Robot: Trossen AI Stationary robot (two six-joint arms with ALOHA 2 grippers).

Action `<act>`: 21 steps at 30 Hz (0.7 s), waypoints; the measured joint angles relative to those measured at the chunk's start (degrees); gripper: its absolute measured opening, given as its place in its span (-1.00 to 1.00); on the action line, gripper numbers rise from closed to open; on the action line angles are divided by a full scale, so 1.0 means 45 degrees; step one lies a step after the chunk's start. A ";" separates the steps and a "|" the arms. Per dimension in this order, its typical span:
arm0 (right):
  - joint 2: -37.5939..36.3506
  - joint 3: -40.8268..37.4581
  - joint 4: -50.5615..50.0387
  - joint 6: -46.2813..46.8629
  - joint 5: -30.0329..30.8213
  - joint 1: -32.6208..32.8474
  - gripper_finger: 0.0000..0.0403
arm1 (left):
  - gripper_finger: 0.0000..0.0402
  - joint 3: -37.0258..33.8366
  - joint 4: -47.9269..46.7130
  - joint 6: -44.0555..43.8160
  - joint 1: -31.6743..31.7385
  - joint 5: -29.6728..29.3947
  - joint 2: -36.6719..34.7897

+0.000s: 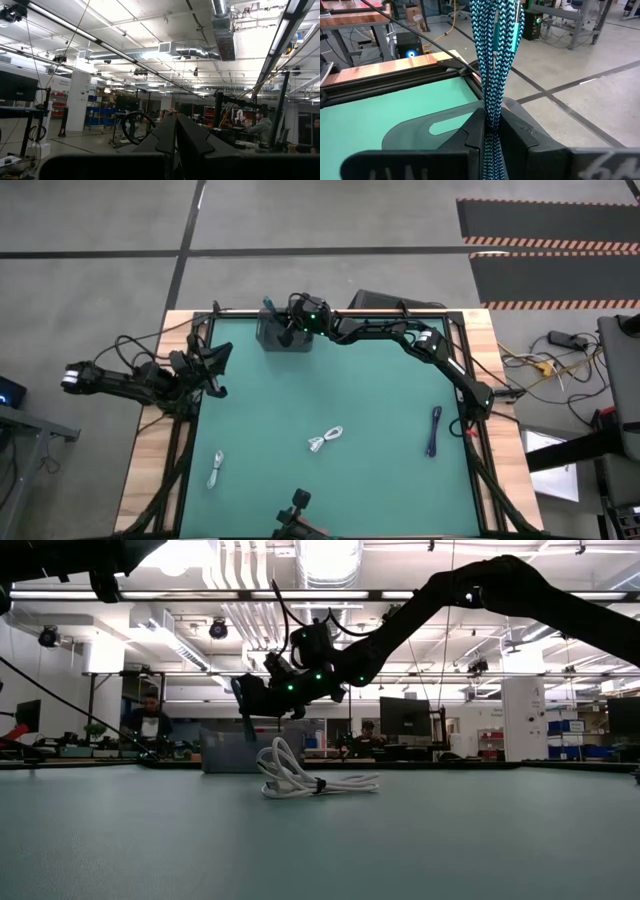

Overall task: Pick and place USB-C Cables
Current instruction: Put the blue charger cable into the bin

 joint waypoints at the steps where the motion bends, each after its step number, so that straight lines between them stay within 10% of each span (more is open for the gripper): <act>1: 0.0000 0.0000 0.0000 -0.0002 0.0000 0.0000 -0.82 | -1.00 0.0000 0.0000 -0.0004 0.0002 0.0000 0.0000; 21: 0.0010 0.0000 -0.0005 -0.0029 -0.0005 -0.0005 -0.82 | -1.00 0.0000 0.0097 -0.0013 -0.0002 0.0000 0.0005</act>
